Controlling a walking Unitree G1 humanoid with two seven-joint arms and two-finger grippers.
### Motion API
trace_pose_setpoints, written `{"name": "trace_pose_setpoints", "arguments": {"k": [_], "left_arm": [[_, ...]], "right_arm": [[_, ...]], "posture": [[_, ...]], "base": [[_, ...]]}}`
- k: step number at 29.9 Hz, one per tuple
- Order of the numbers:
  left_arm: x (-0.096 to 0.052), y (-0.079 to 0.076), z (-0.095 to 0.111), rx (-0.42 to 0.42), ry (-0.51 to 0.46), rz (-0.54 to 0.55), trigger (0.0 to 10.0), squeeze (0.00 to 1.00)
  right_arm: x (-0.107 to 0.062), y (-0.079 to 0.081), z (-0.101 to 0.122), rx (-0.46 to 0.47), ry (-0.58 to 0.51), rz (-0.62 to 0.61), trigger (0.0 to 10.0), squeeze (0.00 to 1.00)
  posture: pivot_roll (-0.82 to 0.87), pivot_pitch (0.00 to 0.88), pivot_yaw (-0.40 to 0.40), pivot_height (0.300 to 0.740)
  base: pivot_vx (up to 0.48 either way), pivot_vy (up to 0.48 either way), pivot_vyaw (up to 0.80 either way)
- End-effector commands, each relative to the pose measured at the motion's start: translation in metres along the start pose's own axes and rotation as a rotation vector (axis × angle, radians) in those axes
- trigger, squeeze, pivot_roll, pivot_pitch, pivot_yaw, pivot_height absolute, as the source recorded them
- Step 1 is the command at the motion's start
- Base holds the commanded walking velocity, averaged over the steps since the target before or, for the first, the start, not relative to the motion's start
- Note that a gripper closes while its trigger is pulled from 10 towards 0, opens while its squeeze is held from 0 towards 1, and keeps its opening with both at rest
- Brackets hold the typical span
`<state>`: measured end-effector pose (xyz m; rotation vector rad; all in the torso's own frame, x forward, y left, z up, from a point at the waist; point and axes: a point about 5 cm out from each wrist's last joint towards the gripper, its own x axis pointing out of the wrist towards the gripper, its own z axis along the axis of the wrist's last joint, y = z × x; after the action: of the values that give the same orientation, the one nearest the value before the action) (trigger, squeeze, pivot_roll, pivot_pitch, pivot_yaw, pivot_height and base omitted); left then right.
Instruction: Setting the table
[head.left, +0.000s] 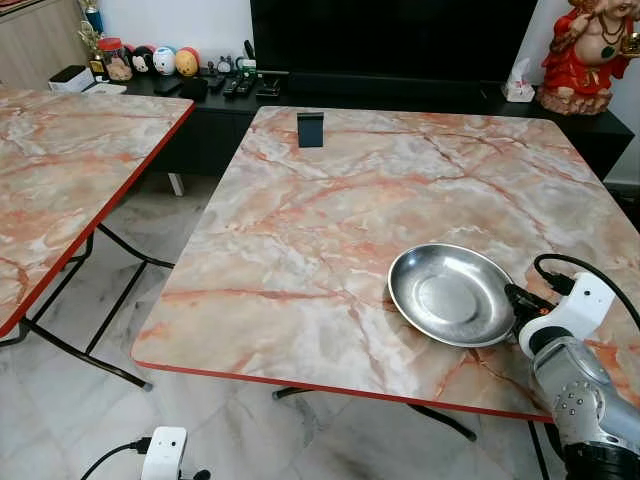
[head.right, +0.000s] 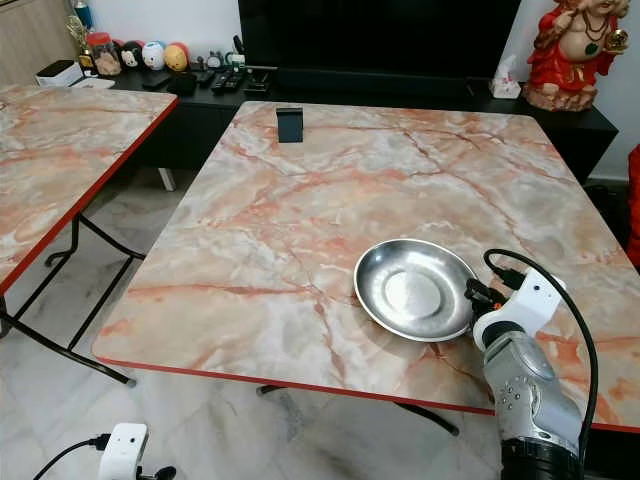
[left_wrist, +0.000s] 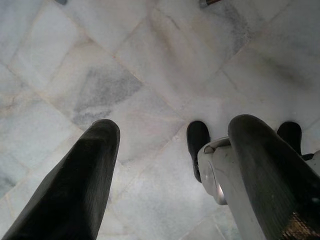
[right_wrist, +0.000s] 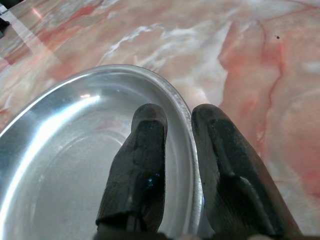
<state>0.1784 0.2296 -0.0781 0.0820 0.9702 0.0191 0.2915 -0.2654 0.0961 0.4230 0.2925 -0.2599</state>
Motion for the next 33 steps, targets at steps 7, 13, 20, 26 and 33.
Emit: {"name": "trace_pose_setpoints", "arguments": {"k": [7,13,20,26,33], "left_arm": [[0.002,-0.012,0.000,0.013,0.002,-0.031,10.0,0.00],[0.001,-0.007,0.000,0.014,-0.004,-0.031,10.0,0.00],[0.001,-0.005,0.002,0.015,-0.018,-0.028,10.0,0.00],[0.001,-0.003,0.003,0.037,-0.026,-0.009,10.0,0.00],[0.001,-0.001,0.008,0.043,-0.041,0.010,10.0,0.00]], "right_arm": [[-0.006,-0.001,-0.001,-0.055,0.004,-0.018,10.0,0.00],[-0.012,-0.005,0.004,-0.178,-0.074,-0.106,10.0,0.00],[-0.037,0.014,0.006,-0.253,-0.301,-0.076,10.0,0.00],[-0.049,0.042,0.020,-0.322,-0.547,-0.029,10.0,0.00],[-0.046,0.059,0.003,-0.399,-0.574,0.015,10.0,0.00]], "posture": [[-0.02,0.000,0.004,0.731],[-0.02,0.000,0.003,0.731],[-0.01,0.000,0.002,0.731],[-0.03,0.000,0.009,0.731],[-0.01,0.000,-0.005,0.731]], "base": [[0.000,0.000,0.00],[0.000,0.000,0.00],[0.000,0.000,0.00],[0.000,0.000,0.00],[0.000,0.000,0.00]]}}
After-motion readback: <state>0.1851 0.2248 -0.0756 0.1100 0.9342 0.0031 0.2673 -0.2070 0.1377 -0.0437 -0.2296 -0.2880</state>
